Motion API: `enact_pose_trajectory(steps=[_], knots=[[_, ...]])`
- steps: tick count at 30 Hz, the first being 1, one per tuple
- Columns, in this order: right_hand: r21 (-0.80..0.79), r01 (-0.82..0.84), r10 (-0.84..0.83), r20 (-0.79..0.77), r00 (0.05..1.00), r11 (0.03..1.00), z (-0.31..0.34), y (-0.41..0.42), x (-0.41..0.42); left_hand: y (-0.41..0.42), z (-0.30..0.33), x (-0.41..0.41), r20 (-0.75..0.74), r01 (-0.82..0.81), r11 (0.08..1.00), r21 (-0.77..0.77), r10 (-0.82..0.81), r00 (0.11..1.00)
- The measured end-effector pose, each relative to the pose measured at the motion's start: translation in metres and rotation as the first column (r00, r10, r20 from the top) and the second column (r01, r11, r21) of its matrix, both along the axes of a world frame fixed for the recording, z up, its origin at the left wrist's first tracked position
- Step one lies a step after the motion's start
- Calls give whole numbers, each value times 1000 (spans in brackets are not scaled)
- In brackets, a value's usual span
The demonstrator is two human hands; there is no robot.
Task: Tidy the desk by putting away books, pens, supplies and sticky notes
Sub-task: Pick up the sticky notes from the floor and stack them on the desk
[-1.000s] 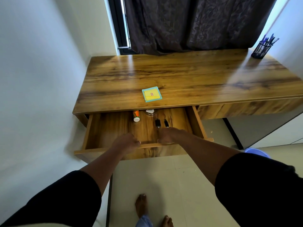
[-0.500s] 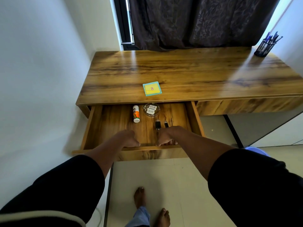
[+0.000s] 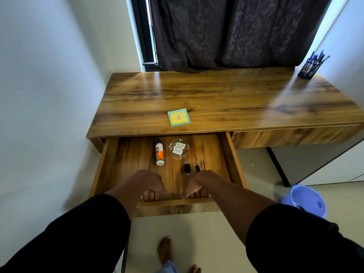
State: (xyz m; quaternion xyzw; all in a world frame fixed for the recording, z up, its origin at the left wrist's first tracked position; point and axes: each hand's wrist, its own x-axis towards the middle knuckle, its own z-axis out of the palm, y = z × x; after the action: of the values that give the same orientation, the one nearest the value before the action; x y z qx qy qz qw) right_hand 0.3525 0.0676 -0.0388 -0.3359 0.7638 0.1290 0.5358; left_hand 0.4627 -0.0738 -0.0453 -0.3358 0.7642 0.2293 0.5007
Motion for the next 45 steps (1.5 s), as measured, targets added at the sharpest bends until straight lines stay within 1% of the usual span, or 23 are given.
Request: enact_pose_trajectory(steps=[4,7,11,13,15,16,17,18,19,20,21,23,24,26,27,28,30,33,35,37,41,45], knots=[[31,42,-45,81,996,999,-1,4,-4,2,-3,-5,93,-12,999,31,9,996],[57,63,-70,128,989,996,-5,4,-10,2,-5,-8,119,-53,998,47,47,992],[87,74,-89,176,980,993,-13,2,-18,0,-7,-15,217,-60,995,80,41,975],[116,83,-105,206,973,990,-16,0,-23,-3,-9,-19,230,-86,991,101,60,971],[144,132,-163,232,959,981,-19,-4,-30,-8,-12,-23,212,-144,982,126,115,971],[144,174,-205,240,949,974,-19,-7,-35,-12,-12,-26,171,-180,973,143,155,973],[121,216,-240,240,941,969,-19,-10,-42,-17,-12,-31,100,-223,960,168,208,973],[72,257,-266,230,936,964,-19,-16,-51,-25,-13,-39,-2,-274,943,189,280,960],[-3,302,-295,212,932,953,-18,-21,-61,-34,-13,-49,-127,-334,920,207,364,923],[-111,351,-328,183,927,930,-15,-28,-71,-42,-10,-60,-269,-389,896,212,437,858],[-254,388,-364,136,921,886,-13,-35,-82,-50,-6,-71,-408,-435,875,211,483,775],[-541,374,-449,-7,894,753,-4,-52,-103,-64,5,-93,-639,-491,858,151,464,613],[-639,354,-508,-67,859,683,1,-60,-112,-70,11,-104,-724,-515,849,115,427,542],[-751,344,-624,-113,773,563,13,-77,-128,-78,21,-121,-808,-571,813,113,409,423],[-776,347,-659,-116,743,527,17,-86,-136,-82,24,-128,-822,-589,798,124,415,389],[-787,351,-681,-116,723,507,21,-94,-144,-85,25,-136,-830,-596,793,122,411,377],[-787,331,-682,-151,716,521,23,-109,-157,-89,23,-149,-845,-574,814,87,365,390],[-770,306,-669,-201,716,560,18,-131,-175,-97,14,-167,-869,-514,857,-30,232,437],[-756,322,-667,-198,718,570,9,-142,-183,-103,7,-174,-862,-443,889,-117,131,490],[-743,346,-671,-182,719,573,-1,-154,-188,-110,0,-180,-854,-389,905,-175,57,517],[-717,375,-706,-229,670,588,-14,-173,-190,-120,-8,-190,-860,-329,913,-241,-44,508],[-662,484,-765,-220,605,572,-16,-187,-194,-127,-12,-194,-859,-296,910,-289,-110,500]])
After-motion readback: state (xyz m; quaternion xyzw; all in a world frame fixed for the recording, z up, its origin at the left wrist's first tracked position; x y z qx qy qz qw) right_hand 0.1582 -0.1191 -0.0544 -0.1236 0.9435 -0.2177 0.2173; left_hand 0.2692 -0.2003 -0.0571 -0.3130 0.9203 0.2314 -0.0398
